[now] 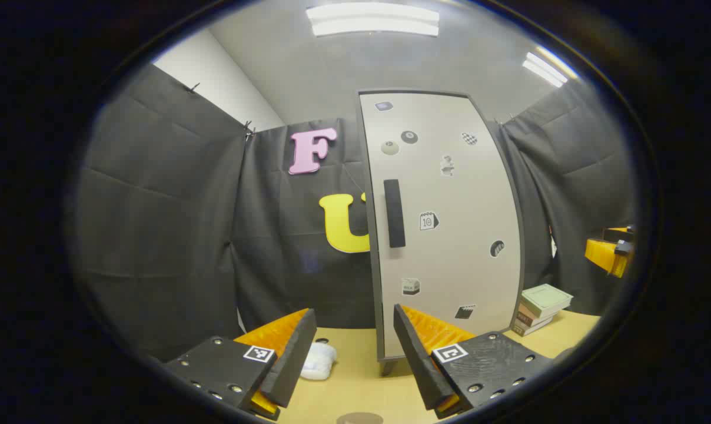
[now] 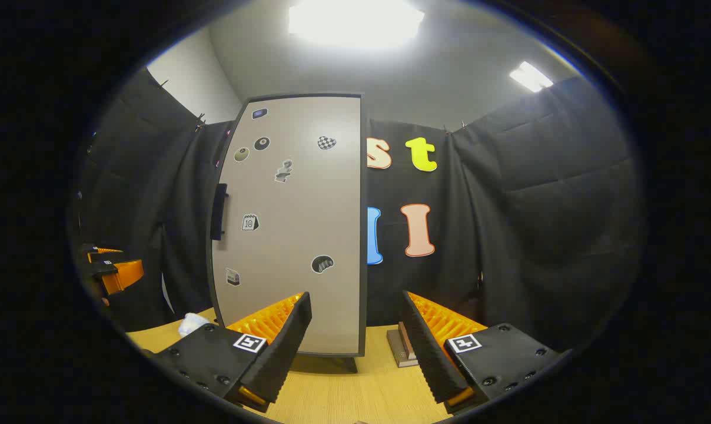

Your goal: Open the cabinet door with the right hand, grasp the bottle in the cabinet with the left hand and place it on the coaster, then close the cabinet door with the right hand.

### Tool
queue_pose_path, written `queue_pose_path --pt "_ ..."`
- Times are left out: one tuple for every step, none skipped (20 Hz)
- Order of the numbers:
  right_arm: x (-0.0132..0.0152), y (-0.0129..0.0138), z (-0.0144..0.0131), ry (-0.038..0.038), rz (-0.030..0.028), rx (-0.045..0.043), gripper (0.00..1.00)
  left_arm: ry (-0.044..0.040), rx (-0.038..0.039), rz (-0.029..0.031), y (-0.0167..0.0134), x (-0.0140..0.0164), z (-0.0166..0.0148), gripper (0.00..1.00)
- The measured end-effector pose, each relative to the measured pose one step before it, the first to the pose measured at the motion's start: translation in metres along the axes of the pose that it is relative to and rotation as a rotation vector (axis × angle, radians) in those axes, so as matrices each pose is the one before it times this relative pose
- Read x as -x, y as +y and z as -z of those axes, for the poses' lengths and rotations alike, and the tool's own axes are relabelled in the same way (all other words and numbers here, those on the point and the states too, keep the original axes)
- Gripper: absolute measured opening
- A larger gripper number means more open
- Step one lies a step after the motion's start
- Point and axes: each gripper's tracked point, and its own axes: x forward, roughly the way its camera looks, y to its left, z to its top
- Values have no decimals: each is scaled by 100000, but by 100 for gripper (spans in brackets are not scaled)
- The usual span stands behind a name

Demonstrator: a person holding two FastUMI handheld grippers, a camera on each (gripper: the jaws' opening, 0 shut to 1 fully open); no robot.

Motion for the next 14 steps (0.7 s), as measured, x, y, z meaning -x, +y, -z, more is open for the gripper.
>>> queue_pose_path --pt "-60 2 22 267 -187 339 96 -117 -92 121 -64 -71 50 80" --pt "-30 7 42 119 -99 178 96 -18 -439 -14 -6 -14 0 80" --pt "22 29 -29 95 8 -31 96 25 -724 124 -19 -8 96 80" --pt "-36 7 -10 -57 64 -232 94 74 -545 140 -27 -44 -3 80" --pt "-11 42 113 140 -103 -292 96 77 -84 301 -87 3 35 80" --pt "-19 18 -2 109 -26 -155 96 184 279 222 -49 0 -20 80" --pt "-1 -51 50 260 -53 47 94 224 357 83 27 -10 78 80" --pt "9 36 -10 158 -128 182 96 84 255 -150 44 17 -28 80" --pt "-29 -23 29 149 -96 146 96 -48 -50 -210 -23 -9 25 80" --pt "-44 -8 -64 37 -34 25 96 23 -125 -257 17 -48 -14 80" --pt "-68 9 66 -188 64 -94 96 121 -167 -154 -21 19 54 80" --pt "-36 -32 -32 -83 27 -168 96 -8 -4 -108 -18 16 -92 82" --pt "-8 22 42 -11 -37 -168 96 -140 14 -31 -36 24 -49 82" --pt "8 -41 -7 89 68 -37 96 -343 -31 -210 19 -19 -111 82"
